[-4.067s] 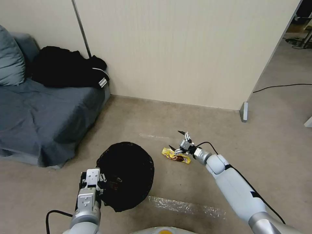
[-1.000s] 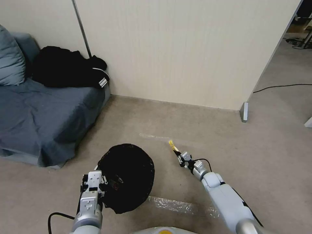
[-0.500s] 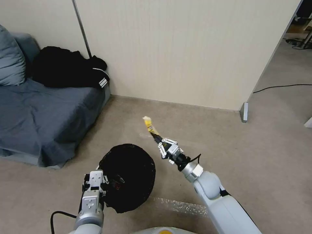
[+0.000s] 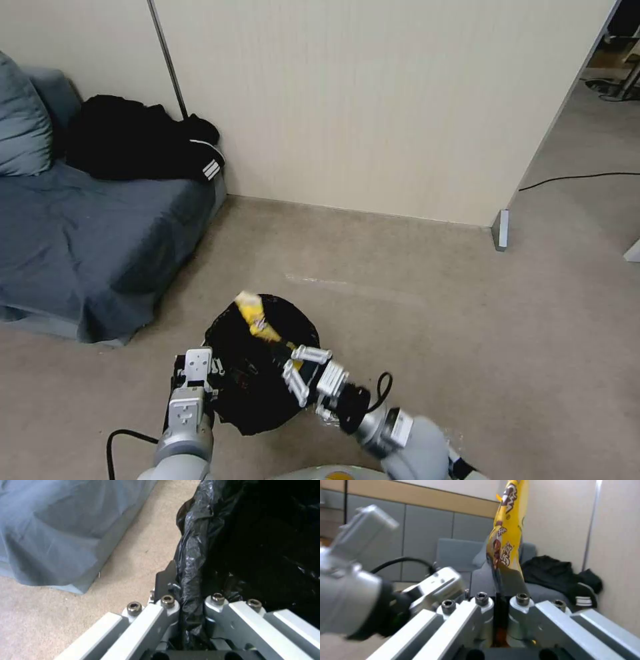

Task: Pick up the trash bin, then pick up the garbage from the floor and place it into the trash bin.

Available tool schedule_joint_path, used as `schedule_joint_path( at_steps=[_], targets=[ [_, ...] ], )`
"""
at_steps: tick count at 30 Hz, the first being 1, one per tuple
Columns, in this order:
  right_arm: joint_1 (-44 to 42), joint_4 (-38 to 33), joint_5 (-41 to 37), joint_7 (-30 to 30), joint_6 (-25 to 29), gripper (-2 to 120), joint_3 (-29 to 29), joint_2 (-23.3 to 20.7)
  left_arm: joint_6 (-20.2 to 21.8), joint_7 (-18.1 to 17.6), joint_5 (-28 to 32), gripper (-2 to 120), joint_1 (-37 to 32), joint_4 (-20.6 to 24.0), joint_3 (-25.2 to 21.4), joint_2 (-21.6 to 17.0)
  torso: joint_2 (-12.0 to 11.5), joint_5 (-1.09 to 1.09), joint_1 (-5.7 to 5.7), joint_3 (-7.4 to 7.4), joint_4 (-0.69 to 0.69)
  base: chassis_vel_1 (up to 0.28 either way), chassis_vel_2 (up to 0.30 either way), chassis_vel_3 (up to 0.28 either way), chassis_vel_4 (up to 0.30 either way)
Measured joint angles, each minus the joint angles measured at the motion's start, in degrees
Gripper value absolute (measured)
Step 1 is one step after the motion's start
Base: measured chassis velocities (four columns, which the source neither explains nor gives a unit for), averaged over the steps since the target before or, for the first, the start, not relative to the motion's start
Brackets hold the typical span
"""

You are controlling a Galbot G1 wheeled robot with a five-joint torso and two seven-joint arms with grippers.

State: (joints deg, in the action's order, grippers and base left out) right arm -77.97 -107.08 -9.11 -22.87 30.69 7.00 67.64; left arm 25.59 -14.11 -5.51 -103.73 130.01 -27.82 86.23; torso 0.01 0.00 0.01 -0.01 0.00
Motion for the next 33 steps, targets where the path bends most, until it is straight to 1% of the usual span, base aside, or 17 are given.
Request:
schedule_joint_path(
  at_steps=[8,14,26,33],
  targets=[
    [-0.39,0.35,2.10,0.00,0.20,0,2.47,-2.88,0.06,-0.03,-0.22,1,-0.01,0.01,-0.11,0.12,0.00,0.00,0.00,0.00,0.00,0.000,0.000,0.000,0.000],
    [-0.64,0.38,2.44,0.42,-0.02,0,2.25,-4.23,0.04,-0.08,-0.34,1,0.13,0.04,0.21,0.50,0.00,0.00,0.00,0.00,0.00,0.000,0.000,0.000,0.000],
    [-0.84,3.35,3.60,1.02,1.16,0,1.06,-3.35,0.05,-0.13,-0.73,1,0.14,-0.43,0.90,0.20,0.00,0.00,0.00,0.00,0.00,0.000,0.000,0.000,0.000],
    [3.64,4.57,3.15,2.32,-0.25,0,1.99,-1.86,0.15,-0.15,-0.65,1,-0.08,-0.98,0.68,-0.23,-0.01,0.00,-0.01,0.01,0.00,0.000,0.000,0.000,0.000]
  ],
)
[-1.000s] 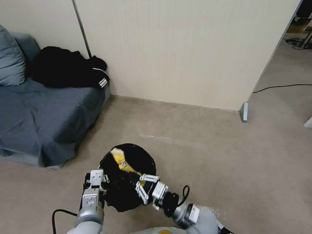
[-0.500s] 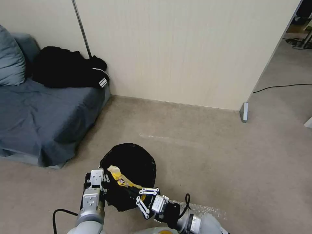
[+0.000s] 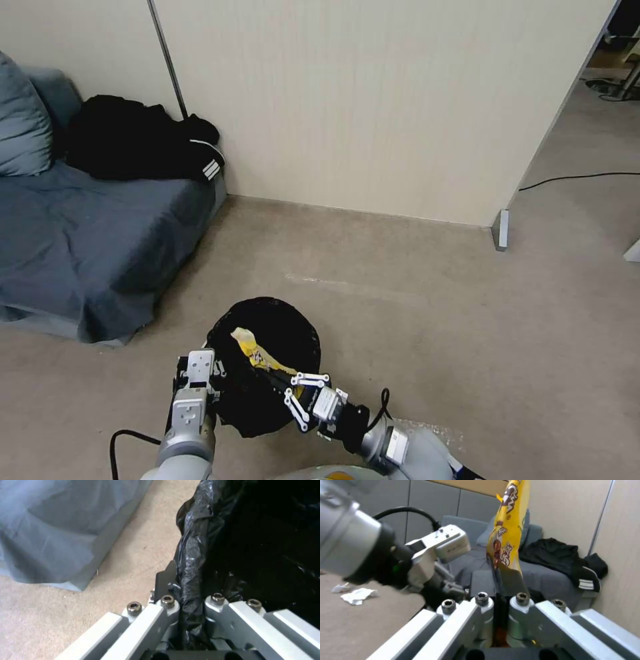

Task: Pick up the trash bin, then pick up the garbage from the floor and place it into the trash bin.

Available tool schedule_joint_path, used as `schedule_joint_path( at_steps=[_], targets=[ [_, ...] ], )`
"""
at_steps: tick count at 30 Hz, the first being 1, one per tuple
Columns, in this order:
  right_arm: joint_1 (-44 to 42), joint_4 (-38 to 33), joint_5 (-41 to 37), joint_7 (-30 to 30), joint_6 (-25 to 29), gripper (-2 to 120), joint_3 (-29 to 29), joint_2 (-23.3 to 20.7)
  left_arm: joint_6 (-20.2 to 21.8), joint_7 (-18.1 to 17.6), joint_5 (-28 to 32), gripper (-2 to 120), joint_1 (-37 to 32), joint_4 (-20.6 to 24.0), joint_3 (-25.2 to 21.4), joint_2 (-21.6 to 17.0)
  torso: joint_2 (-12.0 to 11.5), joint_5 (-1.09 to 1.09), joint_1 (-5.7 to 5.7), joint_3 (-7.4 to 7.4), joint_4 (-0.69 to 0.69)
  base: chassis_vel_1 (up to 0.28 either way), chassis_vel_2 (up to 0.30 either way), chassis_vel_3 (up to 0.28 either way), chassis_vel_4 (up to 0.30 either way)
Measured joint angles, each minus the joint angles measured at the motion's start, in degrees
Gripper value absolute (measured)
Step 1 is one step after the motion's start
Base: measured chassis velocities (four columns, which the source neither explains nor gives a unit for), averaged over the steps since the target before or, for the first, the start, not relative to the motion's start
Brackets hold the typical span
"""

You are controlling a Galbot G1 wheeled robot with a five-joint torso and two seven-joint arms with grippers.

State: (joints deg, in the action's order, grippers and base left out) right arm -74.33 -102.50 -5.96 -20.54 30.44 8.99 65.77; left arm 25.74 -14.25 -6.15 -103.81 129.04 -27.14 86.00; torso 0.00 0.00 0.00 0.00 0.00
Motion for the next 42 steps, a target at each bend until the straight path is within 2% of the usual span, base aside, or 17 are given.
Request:
schedule_joint_path(
  at_steps=[12,16,17,19,20,23,24,26,27,29,30,32,33,35,36,38,42],
  targets=[
    [3.67,1.88,-0.20,2.53,-2.67,1,2.08,0.91,0.00,-0.02,-0.35,1,-0.11,-0.24,0.41,0.10,0.00,0.00,0.00,0.00,0.00,0.000,0.000,0.000,0.000],
    [4.00,1.90,0.33,3.43,-3.42,16,2.57,0.79,-0.01,-0.02,-0.35,1,-0.10,-0.12,0.45,0.18,0.00,0.00,0.00,0.00,0.00,0.000,0.000,0.000,0.000],
    [4.00,1.90,0.33,3.43,-3.42,16,2.57,0.79,-0.01,-0.02,-0.35,1,-0.10,-0.12,0.45,0.18,0.00,0.00,0.00,0.00,0.00,0.000,0.000,0.000,0.000],
    [4.17,1.52,0.48,3.72,-3.81,27,2.72,0.42,-0.04,-0.02,-0.34,1,-0.09,0.05,0.47,0.19,0.00,0.00,-0.01,0.00,0.00,0.000,0.000,0.000,0.000],
    [4.17,1.52,0.48,3.72,-3.81,27,2.72,0.42,-0.04,-0.02,-0.34,1,-0.09,0.05,0.47,0.19,0.00,0.00,-0.01,0.00,0.00,0.000,0.000,0.000,0.000],
    [4.00,0.98,0.70,4.90,-4.10,40,2.82,0.25,-0.04,-0.01,-0.17,1,0.04,0.30,0.45,0.18,0.00,-0.01,0.00,0.00,0.00,0.000,0.000,0.000,0.000],
    [4.00,0.98,0.70,4.90,-4.10,40,2.82,0.25,-0.04,-0.01,-0.17,1,0.04,0.30,0.45,0.18,0.00,-0.01,0.00,0.00,0.00,0.000,0.000,0.000,0.000],
    [3.63,0.48,0.84,5.17,-4.33,52,2.82,-0.39,-0.04,0.01,-0.01,1,0.19,0.44,0.41,0.16,0.00,0.00,0.00,0.00,0.00,0.000,0.000,0.000,0.000],
    [3.63,0.48,0.84,5.17,-4.33,52,2.82,-0.39,-0.04,0.01,-0.01,1,0.19,0.44,0.41,0.16,0.00,0.00,0.00,0.00,0.00,0.000,0.000,0.000,0.000],
    [3.53,0.11,0.93,5.23,-4.42,62,2.83,-1.18,-0.04,0.02,0.07,1,0.25,0.55,0.40,0.10,0.00,0.00,0.00,0.00,0.01,0.000,0.000,0.000,0.000],
    [3.53,0.11,0.93,5.23,-4.42,62,2.83,-1.18,-0.04,0.02,0.07,1,0.25,0.55,0.40,0.10,0.00,0.00,0.00,0.00,0.01,0.000,0.000,0.000,0.000],
    [3.98,-0.18,0.92,5.30,-4.55,74,3.00,-1.86,-0.01,0.02,0.21,1,0.25,0.62,0.25,-0.03,0.00,0.00,0.00,0.00,0.00,0.000,0.000,0.000,0.000],
    [3.98,-0.18,0.92,5.30,-4.55,74,3.00,-1.86,-0.01,0.02,0.21,1,0.25,0.62,0.25,-0.03,0.00,0.00,0.00,0.00,0.00,0.000,0.000,0.000,0.000],
    [4.19,-0.87,0.90,5.38,-4.69,85,3.12,-2.66,0.04,0.02,0.37,1,0.24,0.68,-0.04,-0.21,0.00,0.00,-0.01,0.00,0.00,0.000,0.000,0.000,0.000],
    [4.19,-0.87,0.90,5.38,-4.69,85,3.12,-2.66,0.04,0.02,0.37,1,0.24,0.68,-0.04,-0.21,0.00,0.00,-0.01,0.00,0.00,0.000,0.000,0.000,0.000],
    [4.19,-2.05,0.88,5.52,-4.81,95,3.07,-3.57,0.06,0.05,0.61,1,0.14,0.88,-0.34,-0.38,0.00,-0.01,0.00,0.00,0.00,0.000,0.000,0.000,0.000],
    [4.13,-4.86,0.65,5.89,-5.60,100,1.60,-4.81,-0.03,0.15,1.38,1,0.13,0.92,-0.77,-0.58,0.00,-0.01,0.00,0.00,0.00,0.000,0.000,0.000,0.000]
  ],
)
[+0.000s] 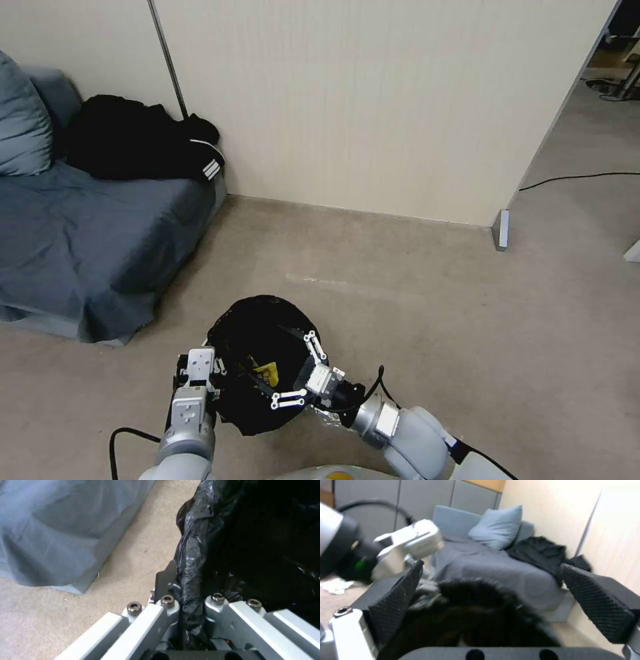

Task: Pick up the trash bin, then pick up the garbage from the floor and place it into the trash bin.

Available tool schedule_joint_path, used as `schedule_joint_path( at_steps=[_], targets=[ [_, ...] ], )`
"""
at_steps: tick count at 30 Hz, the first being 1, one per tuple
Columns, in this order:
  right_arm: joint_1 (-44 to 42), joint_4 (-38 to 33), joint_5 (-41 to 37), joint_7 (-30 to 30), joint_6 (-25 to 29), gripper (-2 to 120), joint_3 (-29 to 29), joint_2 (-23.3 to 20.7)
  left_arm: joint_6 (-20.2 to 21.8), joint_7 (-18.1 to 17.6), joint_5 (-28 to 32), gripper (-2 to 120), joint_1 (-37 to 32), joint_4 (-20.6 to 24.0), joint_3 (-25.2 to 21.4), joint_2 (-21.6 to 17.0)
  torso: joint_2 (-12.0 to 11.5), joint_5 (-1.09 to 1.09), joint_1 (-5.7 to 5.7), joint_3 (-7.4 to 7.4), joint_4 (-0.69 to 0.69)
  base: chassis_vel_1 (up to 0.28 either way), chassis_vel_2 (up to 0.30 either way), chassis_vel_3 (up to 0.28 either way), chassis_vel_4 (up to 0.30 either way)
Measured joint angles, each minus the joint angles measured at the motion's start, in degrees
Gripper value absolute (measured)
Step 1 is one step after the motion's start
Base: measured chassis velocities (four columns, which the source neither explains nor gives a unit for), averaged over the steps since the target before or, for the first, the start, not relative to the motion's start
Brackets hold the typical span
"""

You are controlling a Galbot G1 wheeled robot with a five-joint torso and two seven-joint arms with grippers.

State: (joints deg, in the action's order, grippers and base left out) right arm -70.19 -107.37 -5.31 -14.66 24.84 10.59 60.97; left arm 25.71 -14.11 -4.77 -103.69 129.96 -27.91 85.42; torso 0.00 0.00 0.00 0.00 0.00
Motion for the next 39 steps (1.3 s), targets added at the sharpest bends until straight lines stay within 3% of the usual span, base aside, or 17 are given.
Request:
schedule_joint_path(
  at_steps=[7,10,11,14,22,39],
  targets=[
    [-2.05,-8.49,-0.79,2.54,-2.40,100,-7.98,0.43,-0.93,1.11,-0.89,1,-0.33,0.20,-0.20,0.01,0.00,0.01,0.00,0.00,0.00,0.000,0.000,0.000,0.000],
    [-7.53,-14.77,0.88,7.74,-5.27,100,-15.64,7.25,-1.90,1.14,-0.92,1,-0.41,0.11,-0.52,0.03,0.00,-0.01,0.00,0.00,0.01,0.000,0.000,0.000,0.000],
    [-7.53,-14.77,0.88,7.74,-5.27,100,-15.64,7.25,-1.90,1.14,-0.92,1,-0.41,0.11,-0.52,0.03,0.00,-0.01,0.00,0.00,0.01,0.000,0.000,0.000,0.000],
    [-13.78,-18.75,4.91,13.44,-7.66,100,-20.94,14.31,-2.51,1.12,-0.08,1,-0.43,0.18,-0.60,0.04,0.00,0.02,0.00,0.00,0.00,0.000,0.000,0.000,0.000],
    [-23.19,-17.53,10.81,15.41,-4.26,100,-26.06,21.57,-2.75,1.15,1.75,1,0.03,1.01,-1.37,-0.58,0.00,0.00,0.00,0.00,0.01,0.000,0.000,0.000,0.000],
    [-25.43,-10.88,10.04,19.32,-2.74,100,-27.05,23.01,-2.14,0.39,4.42,1,0.16,2.20,-1.04,-0.19,0.00,0.00,0.00,0.00,0.00,0.000,0.000,0.000,0.000]
  ],
)
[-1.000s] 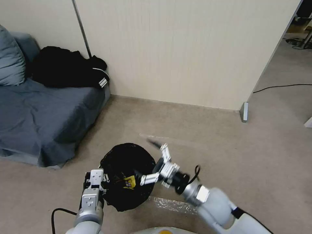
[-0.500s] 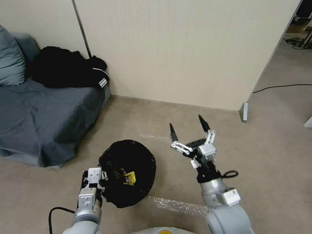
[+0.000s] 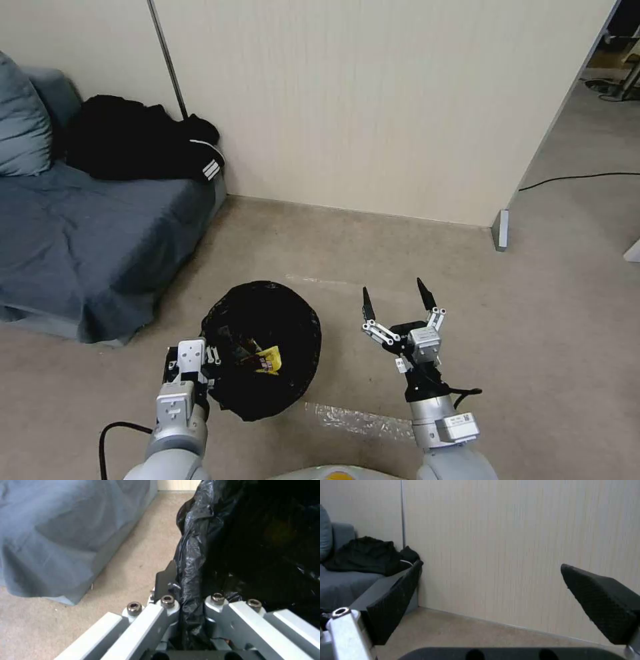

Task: Pick up the trash bin, then pick up the garbage from the floor and place it into the trash bin.

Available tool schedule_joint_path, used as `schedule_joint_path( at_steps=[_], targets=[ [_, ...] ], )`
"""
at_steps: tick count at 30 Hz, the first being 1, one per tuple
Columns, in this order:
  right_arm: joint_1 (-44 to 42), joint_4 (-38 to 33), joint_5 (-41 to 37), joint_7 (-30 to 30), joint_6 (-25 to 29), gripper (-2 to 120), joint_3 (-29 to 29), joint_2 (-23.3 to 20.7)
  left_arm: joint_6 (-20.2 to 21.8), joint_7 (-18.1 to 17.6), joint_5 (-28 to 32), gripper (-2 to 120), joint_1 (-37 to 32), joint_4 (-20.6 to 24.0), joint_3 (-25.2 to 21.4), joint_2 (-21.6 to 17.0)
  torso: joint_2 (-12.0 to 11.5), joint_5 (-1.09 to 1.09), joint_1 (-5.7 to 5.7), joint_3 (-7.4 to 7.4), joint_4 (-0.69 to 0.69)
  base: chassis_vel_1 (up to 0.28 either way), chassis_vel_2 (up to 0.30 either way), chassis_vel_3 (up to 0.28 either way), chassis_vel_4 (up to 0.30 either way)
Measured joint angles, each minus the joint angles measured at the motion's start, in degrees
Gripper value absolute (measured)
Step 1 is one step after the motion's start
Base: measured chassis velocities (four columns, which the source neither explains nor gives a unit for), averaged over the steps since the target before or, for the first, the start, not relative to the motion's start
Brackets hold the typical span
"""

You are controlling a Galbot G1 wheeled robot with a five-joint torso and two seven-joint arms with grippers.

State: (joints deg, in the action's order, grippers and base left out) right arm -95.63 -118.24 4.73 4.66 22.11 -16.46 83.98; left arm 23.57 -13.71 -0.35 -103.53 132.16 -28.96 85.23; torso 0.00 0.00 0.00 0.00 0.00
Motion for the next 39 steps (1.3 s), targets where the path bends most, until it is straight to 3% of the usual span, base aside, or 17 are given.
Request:
schedule_joint_path(
  at_steps=[17,39],
  targets=[
    [1.77,0.82,-3.14,-1.57,2.12,99,0.42,-1.38,0.58,0.00,0.17,1,-0.05,0.19,-0.17,1.00,0.00,0.01,0.00,0.00,0.00,0.015,0.018,0.017,0.017],
    [2.02,2.29,-2.74,-1.95,1.73,98,2.21,-1.49,0.25,0.03,0.09,1,-0.51,1.55,-0.42,1.42,0.00,0.01,0.00,0.00,0.01,0.114,0.110,0.113,0.106]
  ],
)
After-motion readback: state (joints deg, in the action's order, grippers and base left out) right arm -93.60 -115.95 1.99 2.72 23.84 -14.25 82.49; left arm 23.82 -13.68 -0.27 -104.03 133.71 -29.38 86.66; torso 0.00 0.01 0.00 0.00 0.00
